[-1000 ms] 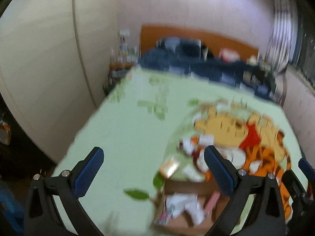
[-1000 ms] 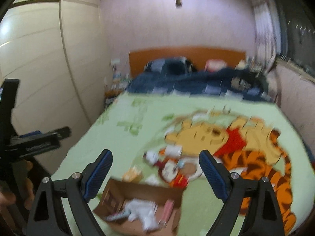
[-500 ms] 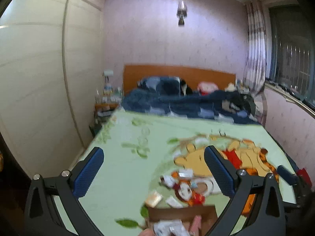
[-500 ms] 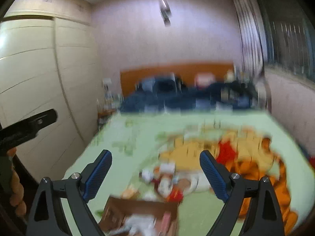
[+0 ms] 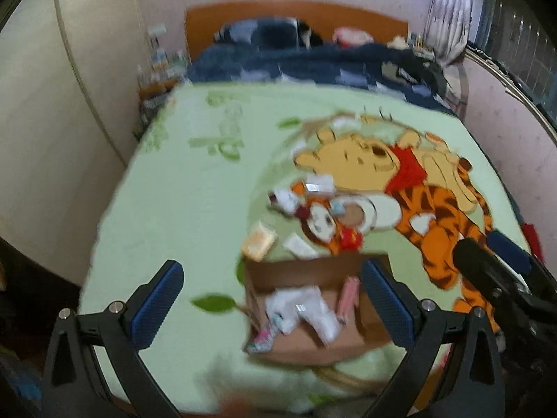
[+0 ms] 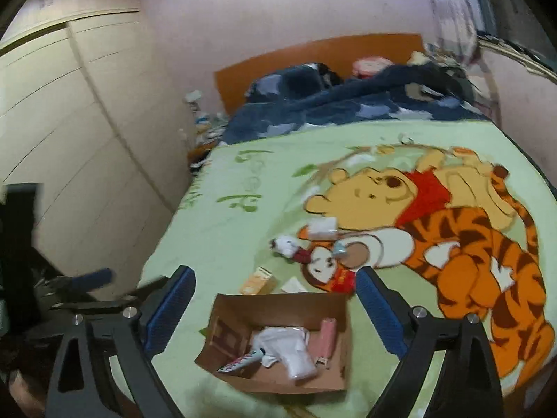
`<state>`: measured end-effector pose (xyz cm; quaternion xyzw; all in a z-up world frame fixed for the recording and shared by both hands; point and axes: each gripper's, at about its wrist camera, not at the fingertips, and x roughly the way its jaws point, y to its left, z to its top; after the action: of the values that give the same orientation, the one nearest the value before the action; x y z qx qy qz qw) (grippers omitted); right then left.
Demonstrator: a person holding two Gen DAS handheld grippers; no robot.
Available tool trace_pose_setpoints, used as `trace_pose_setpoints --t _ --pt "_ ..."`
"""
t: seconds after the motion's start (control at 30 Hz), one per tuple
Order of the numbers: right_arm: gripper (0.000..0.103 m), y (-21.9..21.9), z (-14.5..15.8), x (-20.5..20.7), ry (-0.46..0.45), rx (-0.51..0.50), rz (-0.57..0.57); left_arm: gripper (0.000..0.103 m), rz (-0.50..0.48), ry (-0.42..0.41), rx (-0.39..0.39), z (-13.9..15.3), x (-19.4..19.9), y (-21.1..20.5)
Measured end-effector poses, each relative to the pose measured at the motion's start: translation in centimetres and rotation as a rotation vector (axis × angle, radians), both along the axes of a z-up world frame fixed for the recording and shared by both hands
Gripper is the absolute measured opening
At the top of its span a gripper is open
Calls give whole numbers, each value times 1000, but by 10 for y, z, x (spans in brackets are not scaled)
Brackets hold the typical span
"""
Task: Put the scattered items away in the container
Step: 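Raise both tools and move them back toward the remaining items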
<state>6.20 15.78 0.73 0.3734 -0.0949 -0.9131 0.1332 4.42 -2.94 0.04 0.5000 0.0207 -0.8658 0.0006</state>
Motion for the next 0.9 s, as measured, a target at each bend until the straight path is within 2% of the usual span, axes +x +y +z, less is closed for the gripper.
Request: trace_pose_setpoints --t 0.17,0.27,0.4,0.5,0.53,0.63,0.67,0.73,0.8,0.83,0.9 --pt "95 -3 -5 1 -31 -49 13 103 28 -55 -5 -18 5 -7" --pt "95 -4 -8 3 -32 -22 -19 103 60 -78 -76 -23 6 -9" --pt "95 -7 -13 2 -46 17 -36 103 79 -134 -72 -35 5 -16" --pt "95 -11 -16 2 -54 50 -39 103 86 -112 -93 -35 10 -16" --pt "95 -13 -16 3 -54 68 -32 103 96 -88 -142 -34 14 -13" --pt "95 -20 -14 5 -42 116 0 102 108 -49 -191 -30 20 -9" --pt "95 -20 -13 6 -37 113 5 102 106 -56 -173 -31 20 -10" --pt "95 -16 -17 5 -75 50 13 102 99 -74 -122 -32 20 -14" --pt "95 -11 -30 -2 -183 -23 22 102 103 -87 -95 -33 20 -17" --pt "95 -8 -36 -5 -230 -36 14 102 102 -95 -93 -34 19 -18" --pt "95 -3 -43 -5 -252 -28 -23 103 97 -103 -95 -35 18 -18"
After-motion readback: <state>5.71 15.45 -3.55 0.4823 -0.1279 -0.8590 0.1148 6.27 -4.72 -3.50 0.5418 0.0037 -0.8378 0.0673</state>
